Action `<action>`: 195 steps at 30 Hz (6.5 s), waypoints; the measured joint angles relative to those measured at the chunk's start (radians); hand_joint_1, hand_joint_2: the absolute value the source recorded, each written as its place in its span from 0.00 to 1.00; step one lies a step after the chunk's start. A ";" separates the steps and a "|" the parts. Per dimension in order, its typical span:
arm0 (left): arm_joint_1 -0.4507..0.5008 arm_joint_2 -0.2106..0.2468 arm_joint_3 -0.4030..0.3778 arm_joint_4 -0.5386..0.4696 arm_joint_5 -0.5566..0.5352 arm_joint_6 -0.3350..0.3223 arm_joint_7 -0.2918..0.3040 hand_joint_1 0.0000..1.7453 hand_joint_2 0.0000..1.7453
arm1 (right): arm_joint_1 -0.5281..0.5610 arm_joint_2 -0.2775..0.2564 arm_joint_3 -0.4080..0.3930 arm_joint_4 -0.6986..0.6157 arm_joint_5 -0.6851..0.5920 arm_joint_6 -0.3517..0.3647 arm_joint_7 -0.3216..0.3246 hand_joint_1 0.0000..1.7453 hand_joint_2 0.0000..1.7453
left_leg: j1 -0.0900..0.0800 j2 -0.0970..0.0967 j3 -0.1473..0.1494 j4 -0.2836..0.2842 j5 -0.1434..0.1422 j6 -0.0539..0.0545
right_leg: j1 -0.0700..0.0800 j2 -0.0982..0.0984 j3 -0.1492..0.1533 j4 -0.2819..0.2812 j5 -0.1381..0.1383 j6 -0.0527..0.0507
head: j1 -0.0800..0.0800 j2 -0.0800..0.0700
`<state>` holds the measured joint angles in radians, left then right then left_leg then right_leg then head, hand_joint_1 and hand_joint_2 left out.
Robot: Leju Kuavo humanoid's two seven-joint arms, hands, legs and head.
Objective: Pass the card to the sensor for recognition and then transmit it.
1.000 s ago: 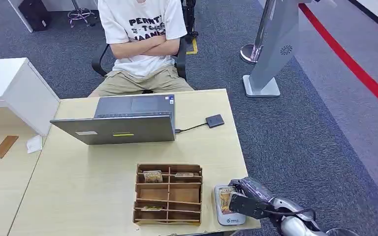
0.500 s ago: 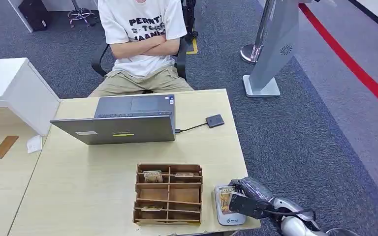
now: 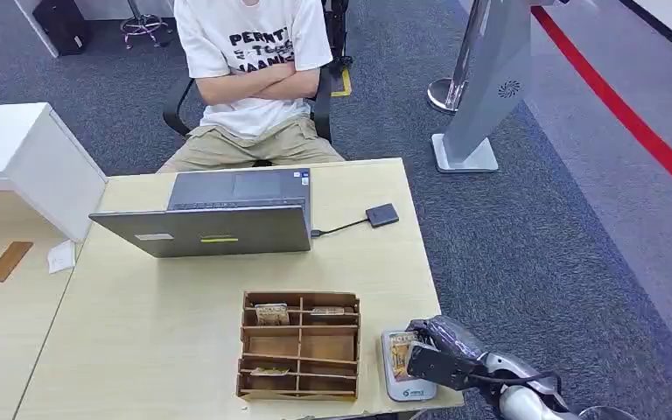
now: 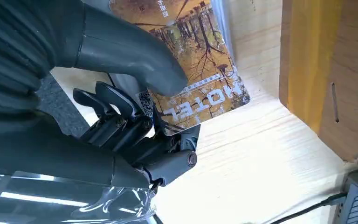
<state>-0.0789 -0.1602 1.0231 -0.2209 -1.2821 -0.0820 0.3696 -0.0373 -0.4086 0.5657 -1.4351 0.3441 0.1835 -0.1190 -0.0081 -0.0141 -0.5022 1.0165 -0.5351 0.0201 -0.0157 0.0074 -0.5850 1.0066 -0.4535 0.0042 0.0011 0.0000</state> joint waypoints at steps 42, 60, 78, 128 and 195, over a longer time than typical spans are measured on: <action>0.000 0.003 0.000 0.000 -0.002 0.000 0.006 0.00 0.00 | 0.010 0.000 -0.002 -0.004 0.001 -0.006 0.000 1.00 1.00 | 0.000 0.000 0.000 0.000 0.000 0.000 | 0.000 0.000 0.000 0.000 0.000 0.000 | 0.000 0.000; 0.000 0.003 0.000 0.000 -0.002 0.000 0.006 0.00 0.00 | 0.010 0.000 -0.003 -0.004 0.001 -0.006 0.000 1.00 1.00 | 0.000 0.000 0.000 0.000 0.000 0.001 | 0.000 0.000 0.001 0.000 0.000 0.000 | 0.000 0.000; 0.000 0.004 0.000 0.000 -0.003 0.001 0.006 0.00 0.00 | 0.008 0.000 -0.004 -0.004 0.001 -0.005 0.000 1.00 1.00 | 0.000 0.000 0.000 0.000 0.000 0.001 | 0.000 0.000 0.001 0.000 0.000 0.001 | 0.000 0.000; -0.007 0.017 -0.002 0.000 0.011 0.051 -0.161 0.00 0.00 | 0.110 0.111 -0.137 -0.117 -0.168 -0.108 -0.087 1.00 1.00 | 0.000 0.000 -0.001 0.000 0.000 0.000 | 0.000 0.000 0.000 0.000 0.000 0.001 | 0.000 0.000; -0.118 -0.008 -0.179 0.000 -0.186 0.000 -0.003 0.00 0.00 | -0.725 0.404 0.183 0.051 0.984 -0.473 0.127 1.00 1.00 | 0.000 0.000 -0.003 0.000 0.002 0.000 | 0.000 0.000 -0.002 0.001 0.002 0.001 | 0.000 0.000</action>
<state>-0.1965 -0.1682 0.8446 -0.2209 -1.4683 -0.0824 0.3666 -0.7618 -0.0049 0.7485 -1.3843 1.3276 -0.2899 0.0076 -0.0079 -0.0143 -0.5052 1.0168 -0.5327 0.0201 -0.0158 0.0078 -0.5870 1.0075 -0.4513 0.0049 0.0015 0.0000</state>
